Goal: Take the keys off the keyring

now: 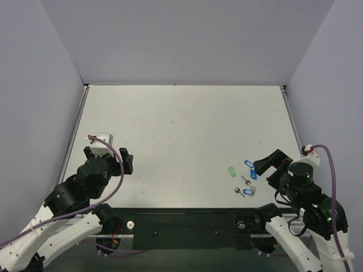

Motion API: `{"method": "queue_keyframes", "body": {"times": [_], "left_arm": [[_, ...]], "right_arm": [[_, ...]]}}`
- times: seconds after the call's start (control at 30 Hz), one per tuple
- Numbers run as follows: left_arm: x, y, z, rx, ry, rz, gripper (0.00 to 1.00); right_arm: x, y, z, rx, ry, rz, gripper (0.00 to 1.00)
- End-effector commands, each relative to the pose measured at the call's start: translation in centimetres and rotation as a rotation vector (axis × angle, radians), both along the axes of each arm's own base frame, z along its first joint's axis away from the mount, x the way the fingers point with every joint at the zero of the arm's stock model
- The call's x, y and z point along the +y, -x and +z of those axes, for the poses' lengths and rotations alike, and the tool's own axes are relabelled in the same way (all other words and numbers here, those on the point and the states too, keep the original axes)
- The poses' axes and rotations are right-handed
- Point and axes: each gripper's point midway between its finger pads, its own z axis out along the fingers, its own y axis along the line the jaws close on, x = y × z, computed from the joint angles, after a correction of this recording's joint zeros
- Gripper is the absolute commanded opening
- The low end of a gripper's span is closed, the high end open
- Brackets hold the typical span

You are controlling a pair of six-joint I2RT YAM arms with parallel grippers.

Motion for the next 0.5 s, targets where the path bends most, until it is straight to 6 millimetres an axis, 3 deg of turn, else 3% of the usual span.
{"method": "queue_keyframes", "body": {"times": [0.0,0.13,0.3,0.47], "left_arm": [[1.5,-0.5,1.4,-0.080,0.000,0.065,0.97],[1.9,-0.3,1.0,-0.074,-0.010,0.074,0.97],[1.5,-0.3,0.7,-0.076,-0.003,0.054,0.97],[1.5,-0.4,0.4,-0.066,-0.012,0.057,0.97]], "right_arm": [[-5.8,-1.5,-0.5,-0.049,0.177,-0.299,0.97],[-7.4,-2.5,-1.1,-0.026,0.258,-0.389,0.97],[-5.2,-4.3,-2.8,0.066,0.292,-0.268,0.97],[-4.5,-4.6,-5.9,0.143,0.333,-0.198,0.98]]}}
